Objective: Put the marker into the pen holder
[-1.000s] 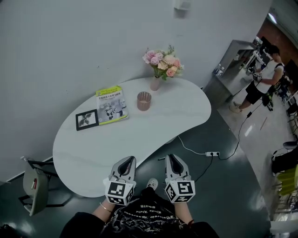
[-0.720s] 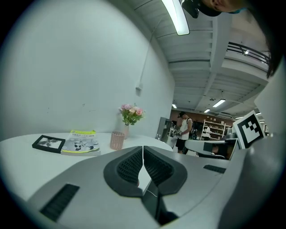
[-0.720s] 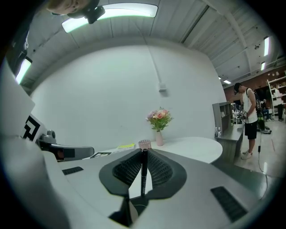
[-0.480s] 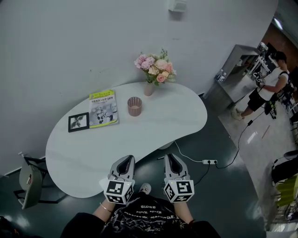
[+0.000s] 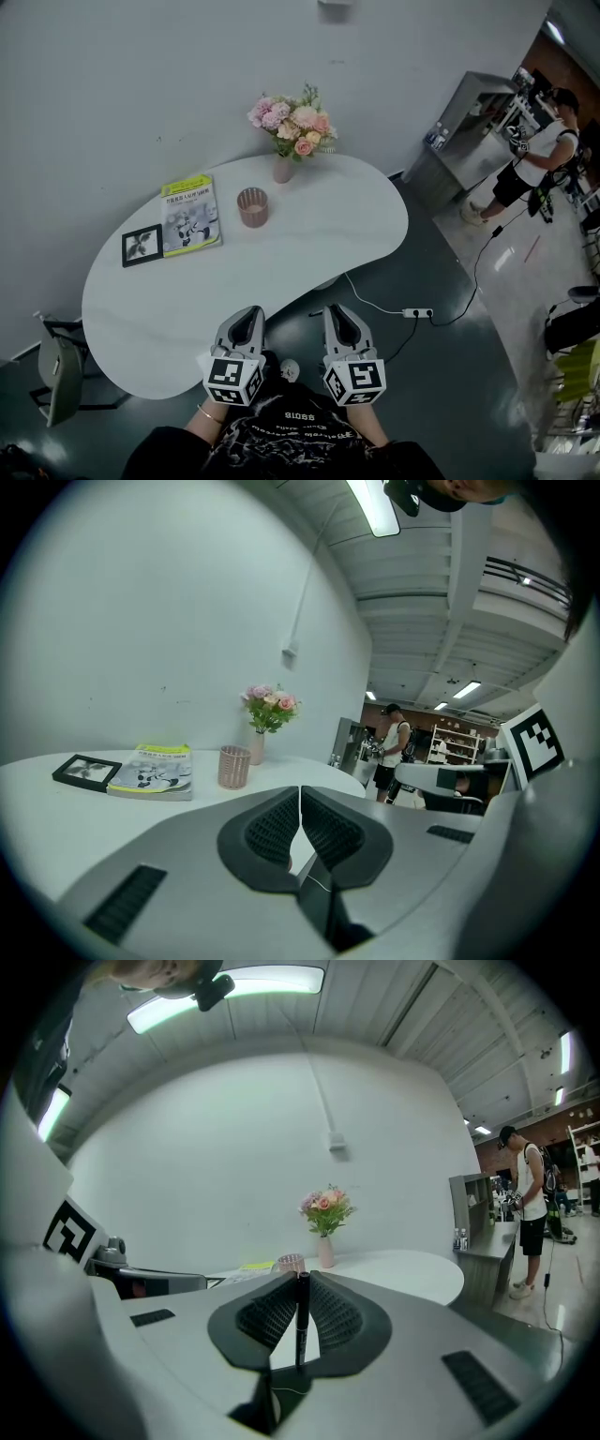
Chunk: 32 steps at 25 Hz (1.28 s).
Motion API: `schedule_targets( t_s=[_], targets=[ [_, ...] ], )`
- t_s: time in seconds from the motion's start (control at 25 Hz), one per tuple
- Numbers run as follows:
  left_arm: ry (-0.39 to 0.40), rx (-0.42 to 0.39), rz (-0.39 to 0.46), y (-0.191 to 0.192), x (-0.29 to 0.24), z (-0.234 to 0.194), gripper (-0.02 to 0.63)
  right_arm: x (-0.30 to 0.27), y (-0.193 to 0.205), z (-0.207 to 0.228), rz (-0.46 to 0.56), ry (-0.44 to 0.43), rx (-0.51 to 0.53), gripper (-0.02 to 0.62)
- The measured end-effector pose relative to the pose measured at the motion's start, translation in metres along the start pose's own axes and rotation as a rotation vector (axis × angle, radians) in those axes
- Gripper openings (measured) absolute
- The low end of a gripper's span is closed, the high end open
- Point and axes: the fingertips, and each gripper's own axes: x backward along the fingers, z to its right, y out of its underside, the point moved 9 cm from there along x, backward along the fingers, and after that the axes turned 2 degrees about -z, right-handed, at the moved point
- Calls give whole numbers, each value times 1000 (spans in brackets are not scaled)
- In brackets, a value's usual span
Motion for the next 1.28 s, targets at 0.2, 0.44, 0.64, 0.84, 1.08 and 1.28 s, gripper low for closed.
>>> schedule_targets(
  t_s=[0.2, 0.44, 0.64, 0.84, 1.08, 1.28],
  targets=[
    [-33, 26, 10, -4, -10, -12, 26, -6, -4, 4, -11, -15, 11, 64],
    [-78, 48, 11, -9, -25, -29, 26, -28, -13, 13, -30, -38, 32, 64],
    [-106, 50, 39, -23, -38, -44, 26, -53, -27, 19, -31, -56, 50, 64],
    [-97, 27, 54, -46, -45, -57, 26, -78, -40, 19, -30, -69, 50, 64],
    [-74, 11, 72, -61, -67, -79, 26, -116, -58, 13, -24, -96, 61, 64],
    [-71, 53, 100, -67, -84, -98, 26, -159, -75, 7, -11, -123, 79, 64]
  ],
)
